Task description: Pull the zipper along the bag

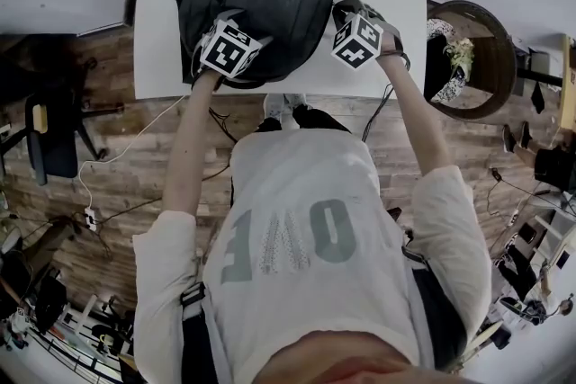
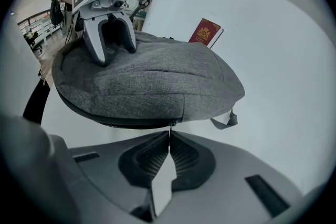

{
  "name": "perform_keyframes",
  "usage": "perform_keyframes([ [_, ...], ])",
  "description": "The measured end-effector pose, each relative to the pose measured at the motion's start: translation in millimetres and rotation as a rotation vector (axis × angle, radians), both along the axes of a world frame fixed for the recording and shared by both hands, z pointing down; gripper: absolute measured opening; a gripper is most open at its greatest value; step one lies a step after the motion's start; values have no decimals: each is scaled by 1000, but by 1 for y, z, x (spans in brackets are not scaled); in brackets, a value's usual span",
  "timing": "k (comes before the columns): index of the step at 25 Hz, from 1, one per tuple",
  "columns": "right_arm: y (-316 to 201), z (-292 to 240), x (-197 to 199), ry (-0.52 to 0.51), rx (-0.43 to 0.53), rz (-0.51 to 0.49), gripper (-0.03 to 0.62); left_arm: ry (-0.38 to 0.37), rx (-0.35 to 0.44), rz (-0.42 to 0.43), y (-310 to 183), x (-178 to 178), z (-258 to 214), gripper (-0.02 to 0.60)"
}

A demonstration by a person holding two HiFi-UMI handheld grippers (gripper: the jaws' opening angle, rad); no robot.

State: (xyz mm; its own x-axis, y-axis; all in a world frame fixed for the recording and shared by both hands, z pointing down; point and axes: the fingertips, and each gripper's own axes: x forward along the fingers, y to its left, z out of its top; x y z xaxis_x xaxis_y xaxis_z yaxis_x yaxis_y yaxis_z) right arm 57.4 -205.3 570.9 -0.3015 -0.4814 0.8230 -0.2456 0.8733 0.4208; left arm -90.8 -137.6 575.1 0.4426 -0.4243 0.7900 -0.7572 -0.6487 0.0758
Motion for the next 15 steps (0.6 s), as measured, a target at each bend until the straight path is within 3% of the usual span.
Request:
perform_keyframes([
  [15,81,15,-8,-20,-141,-42,32,1,-6,-4,1,0,1,365],
])
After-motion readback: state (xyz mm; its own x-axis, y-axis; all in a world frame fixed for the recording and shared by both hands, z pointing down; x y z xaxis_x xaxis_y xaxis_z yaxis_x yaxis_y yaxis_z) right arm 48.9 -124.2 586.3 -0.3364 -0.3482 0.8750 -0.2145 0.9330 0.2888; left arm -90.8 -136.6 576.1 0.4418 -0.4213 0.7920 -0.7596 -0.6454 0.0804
